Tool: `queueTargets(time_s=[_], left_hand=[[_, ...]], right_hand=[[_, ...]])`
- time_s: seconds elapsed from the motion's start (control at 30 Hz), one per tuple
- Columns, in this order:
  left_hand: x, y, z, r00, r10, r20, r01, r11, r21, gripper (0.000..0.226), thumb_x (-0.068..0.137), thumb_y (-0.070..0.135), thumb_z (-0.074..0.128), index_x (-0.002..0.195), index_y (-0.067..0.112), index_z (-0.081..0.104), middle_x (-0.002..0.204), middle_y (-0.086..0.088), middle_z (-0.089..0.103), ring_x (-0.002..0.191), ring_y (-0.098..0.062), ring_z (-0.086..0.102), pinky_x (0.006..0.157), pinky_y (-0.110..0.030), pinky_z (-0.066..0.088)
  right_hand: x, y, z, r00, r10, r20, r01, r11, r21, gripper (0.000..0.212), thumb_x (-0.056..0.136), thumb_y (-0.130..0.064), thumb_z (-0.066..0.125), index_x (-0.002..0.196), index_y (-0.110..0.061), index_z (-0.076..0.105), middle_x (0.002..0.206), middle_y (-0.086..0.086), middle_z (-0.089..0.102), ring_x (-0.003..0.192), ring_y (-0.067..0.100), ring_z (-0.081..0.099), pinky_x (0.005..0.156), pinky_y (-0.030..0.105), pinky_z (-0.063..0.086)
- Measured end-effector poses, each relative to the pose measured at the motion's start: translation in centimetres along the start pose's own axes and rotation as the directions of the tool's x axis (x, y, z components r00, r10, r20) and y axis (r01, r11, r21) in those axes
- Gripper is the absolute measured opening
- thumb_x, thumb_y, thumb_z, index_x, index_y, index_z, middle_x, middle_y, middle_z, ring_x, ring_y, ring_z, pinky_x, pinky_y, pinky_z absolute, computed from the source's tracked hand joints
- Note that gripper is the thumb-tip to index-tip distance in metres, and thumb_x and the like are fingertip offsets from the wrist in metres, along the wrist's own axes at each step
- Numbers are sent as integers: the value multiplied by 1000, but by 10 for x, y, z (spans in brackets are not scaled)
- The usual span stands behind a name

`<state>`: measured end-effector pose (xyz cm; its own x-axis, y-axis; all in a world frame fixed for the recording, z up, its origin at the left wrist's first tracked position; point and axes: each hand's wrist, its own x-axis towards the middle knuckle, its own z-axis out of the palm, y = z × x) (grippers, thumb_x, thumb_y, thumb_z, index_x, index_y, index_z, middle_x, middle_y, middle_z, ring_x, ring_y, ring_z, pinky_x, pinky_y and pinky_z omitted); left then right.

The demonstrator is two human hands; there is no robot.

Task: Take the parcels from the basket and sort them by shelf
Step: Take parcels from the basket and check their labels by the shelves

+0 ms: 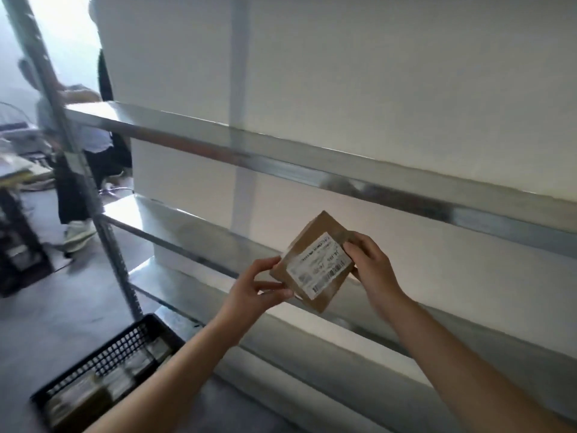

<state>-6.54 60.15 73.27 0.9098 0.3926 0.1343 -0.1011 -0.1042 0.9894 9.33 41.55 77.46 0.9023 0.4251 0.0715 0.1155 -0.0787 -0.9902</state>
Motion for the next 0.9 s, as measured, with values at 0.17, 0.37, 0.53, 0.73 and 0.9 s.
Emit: queueTargets(time_s=[0.17,0.37,0.53,0.73,0.9], left_hand=[[-5,-1,-61,988,-22,-156,21,1000,-9,38,77,38,78,108,23,62,108,7,72,95,-16,72,80,-27,57],[-11,-4,-120,923,-58,-381,38,997,-60,10,91,10,64,90,0,63,86,-11,73,80,-29,71,70,-29,59],[-12,-12,-160,809,-80,-582,153,985,78,35,71,8,85,93,18,59,113,-13,60,93,-20,67,73,-27,57],[-4,-12,-207,704,204,-680,239,834,498,119,50,25,97,144,29,24,138,5,35,130,-11,36,107,-29,34],[11,-11,-234,597,277,-753,211,852,480,83,60,20,92,123,20,37,111,22,48,102,18,51,80,-1,43]], right_hand=[[23,-5,106,993,101,63,-105,991,77,40,90,-41,67,114,-25,39,103,-1,64,78,4,71,58,19,57],[37,-4,186,913,102,395,-172,974,145,33,87,-41,70,115,-36,54,107,-5,70,89,15,73,67,44,61],[62,-10,236,797,41,603,-142,983,120,28,79,-38,67,108,-42,67,104,-3,73,93,22,72,69,42,60],[105,-17,296,638,31,770,-137,988,74,29,83,-30,64,112,-34,66,107,3,72,102,26,69,80,44,60],[127,-25,347,734,66,676,-253,950,182,59,82,-31,78,124,-15,41,121,11,60,108,26,66,97,45,53]])
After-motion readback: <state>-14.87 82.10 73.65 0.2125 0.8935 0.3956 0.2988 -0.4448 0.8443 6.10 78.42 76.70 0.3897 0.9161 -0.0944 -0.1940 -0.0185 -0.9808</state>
